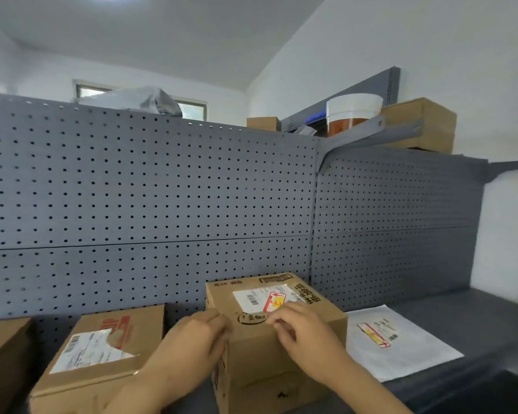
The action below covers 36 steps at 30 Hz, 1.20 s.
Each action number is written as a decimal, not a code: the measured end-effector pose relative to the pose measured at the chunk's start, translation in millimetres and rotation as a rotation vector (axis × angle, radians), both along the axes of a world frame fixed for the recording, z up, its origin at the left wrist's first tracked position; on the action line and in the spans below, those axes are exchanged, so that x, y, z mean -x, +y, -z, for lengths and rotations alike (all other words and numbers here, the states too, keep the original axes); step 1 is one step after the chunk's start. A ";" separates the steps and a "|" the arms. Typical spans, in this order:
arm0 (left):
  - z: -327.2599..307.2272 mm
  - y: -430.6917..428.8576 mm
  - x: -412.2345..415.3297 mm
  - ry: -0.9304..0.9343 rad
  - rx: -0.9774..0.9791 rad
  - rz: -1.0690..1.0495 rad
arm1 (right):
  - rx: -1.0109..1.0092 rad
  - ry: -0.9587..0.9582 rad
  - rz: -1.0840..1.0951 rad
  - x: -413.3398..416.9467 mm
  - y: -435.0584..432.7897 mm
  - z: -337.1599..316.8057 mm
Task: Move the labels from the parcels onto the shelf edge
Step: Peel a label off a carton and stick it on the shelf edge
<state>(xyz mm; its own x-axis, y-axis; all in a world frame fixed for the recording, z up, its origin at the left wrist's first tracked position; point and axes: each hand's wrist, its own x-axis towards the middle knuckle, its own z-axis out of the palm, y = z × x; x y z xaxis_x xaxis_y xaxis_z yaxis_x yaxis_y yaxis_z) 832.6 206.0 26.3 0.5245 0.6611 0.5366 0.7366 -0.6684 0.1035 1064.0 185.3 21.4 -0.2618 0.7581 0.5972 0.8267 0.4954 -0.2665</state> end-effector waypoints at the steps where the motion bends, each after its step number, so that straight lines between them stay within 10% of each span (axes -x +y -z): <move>1: -4.2 5.6 -8.5 -0.018 -0.002 -0.021 | 0.006 -0.026 -0.004 -12.8 12.7 -8.4; 22: -24.3 83.6 -55.9 -0.033 0.075 -0.262 | 0.516 -0.587 -0.368 -55.2 166.6 -55.0; 36: -22.4 114.6 -68.1 0.017 0.148 -0.206 | 0.767 -0.305 -0.331 -61.1 186.6 -56.5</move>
